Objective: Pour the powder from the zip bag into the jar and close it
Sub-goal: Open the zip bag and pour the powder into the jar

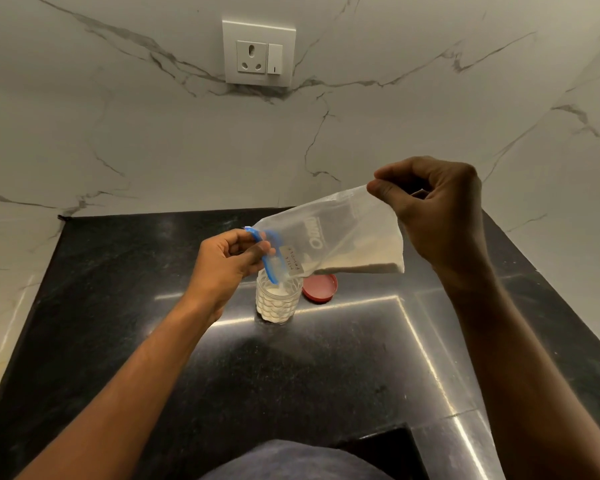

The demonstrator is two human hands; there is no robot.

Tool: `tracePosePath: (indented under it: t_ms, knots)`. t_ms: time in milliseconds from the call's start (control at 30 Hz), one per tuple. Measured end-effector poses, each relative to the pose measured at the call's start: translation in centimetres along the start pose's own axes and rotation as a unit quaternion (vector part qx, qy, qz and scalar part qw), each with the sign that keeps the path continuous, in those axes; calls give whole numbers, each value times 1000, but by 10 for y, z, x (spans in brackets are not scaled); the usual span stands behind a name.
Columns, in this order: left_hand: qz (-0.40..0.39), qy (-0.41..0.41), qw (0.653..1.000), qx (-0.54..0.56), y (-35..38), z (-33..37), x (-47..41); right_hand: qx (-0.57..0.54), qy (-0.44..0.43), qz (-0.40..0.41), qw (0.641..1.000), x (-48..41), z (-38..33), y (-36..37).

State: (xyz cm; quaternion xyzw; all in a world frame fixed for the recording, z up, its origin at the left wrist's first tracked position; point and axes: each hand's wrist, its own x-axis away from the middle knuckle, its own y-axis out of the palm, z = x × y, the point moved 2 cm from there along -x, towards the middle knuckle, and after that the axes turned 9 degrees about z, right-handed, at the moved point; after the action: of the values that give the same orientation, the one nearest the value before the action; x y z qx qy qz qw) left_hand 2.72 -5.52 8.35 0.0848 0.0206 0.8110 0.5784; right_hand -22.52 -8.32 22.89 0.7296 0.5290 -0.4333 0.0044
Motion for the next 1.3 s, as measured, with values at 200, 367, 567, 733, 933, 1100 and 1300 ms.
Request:
tracePosePath:
  t_ms: [200,367,567,733,933,1100,1300]
  knots:
    - [1,-1,1000,-1,0,1,1,1,-5,-2,1000,0,-3,0]
    - [6,-7,1000,4,-1,2,1,-10,-13,5,1000,0,-5,-1]
    - [6,-8,1000,-4,-2,4,1,-15,-28,4,999,-2,-5,2]
    - [7,-14,1000,9,-3,3,2,-6,-33,-9,999,-2,0,0]
    - [14,1,998,-54,-6,1,2,5,-8,-12,1000,1,10,0]
    - [32,62,956,-284,-7,16,2,1,13,-11,1000,2,18,-1]
    - [-107,318,858,-389,55,82,9,-29,52,-30,998,7,25,-1]
